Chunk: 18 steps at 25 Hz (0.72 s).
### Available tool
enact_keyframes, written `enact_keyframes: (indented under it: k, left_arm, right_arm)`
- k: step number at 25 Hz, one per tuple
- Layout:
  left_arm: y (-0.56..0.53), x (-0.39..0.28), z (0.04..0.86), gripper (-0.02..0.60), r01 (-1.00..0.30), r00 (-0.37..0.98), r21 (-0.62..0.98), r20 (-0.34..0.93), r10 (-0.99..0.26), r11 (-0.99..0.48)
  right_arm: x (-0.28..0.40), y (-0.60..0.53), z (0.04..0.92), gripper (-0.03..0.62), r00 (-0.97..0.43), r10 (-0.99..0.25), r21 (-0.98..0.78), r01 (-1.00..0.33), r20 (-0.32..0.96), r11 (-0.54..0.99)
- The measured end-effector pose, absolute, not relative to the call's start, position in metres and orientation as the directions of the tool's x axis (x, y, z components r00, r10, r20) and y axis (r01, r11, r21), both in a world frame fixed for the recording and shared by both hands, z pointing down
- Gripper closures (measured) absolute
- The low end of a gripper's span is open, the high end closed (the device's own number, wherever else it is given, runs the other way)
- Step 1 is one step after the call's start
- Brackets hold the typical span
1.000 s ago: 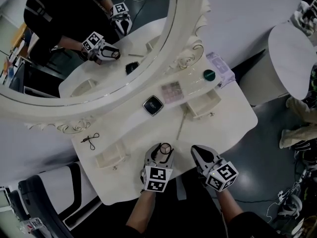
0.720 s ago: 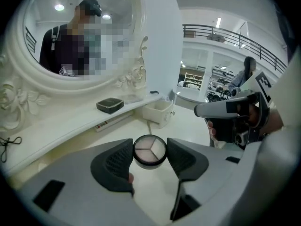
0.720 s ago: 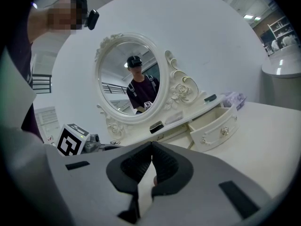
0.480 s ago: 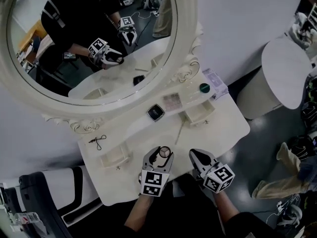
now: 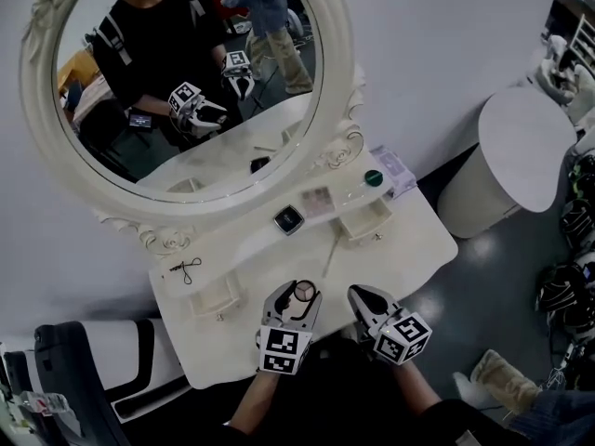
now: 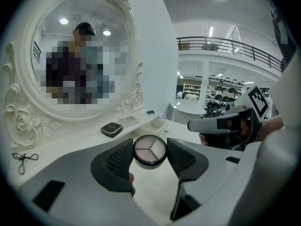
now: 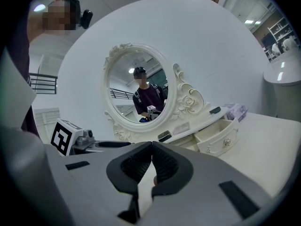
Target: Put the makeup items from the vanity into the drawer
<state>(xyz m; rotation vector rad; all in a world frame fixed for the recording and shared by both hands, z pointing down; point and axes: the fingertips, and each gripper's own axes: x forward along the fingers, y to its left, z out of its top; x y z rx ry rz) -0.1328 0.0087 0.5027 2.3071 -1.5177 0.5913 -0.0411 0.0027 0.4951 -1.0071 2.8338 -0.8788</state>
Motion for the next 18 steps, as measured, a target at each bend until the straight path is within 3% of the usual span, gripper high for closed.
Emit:
enact_keyframes:
  k: [18]
  left_arm:
    - [-0.006, -0.128, 0.47, 0.348, -0.961, 0.257, 0.016, 0.413, -0.874, -0.275]
  right_arm:
    - [-0.038, -0.012, 0.474, 0.571, -0.854, -0.509, -0.477, -0.494, 0.11, 0.727]
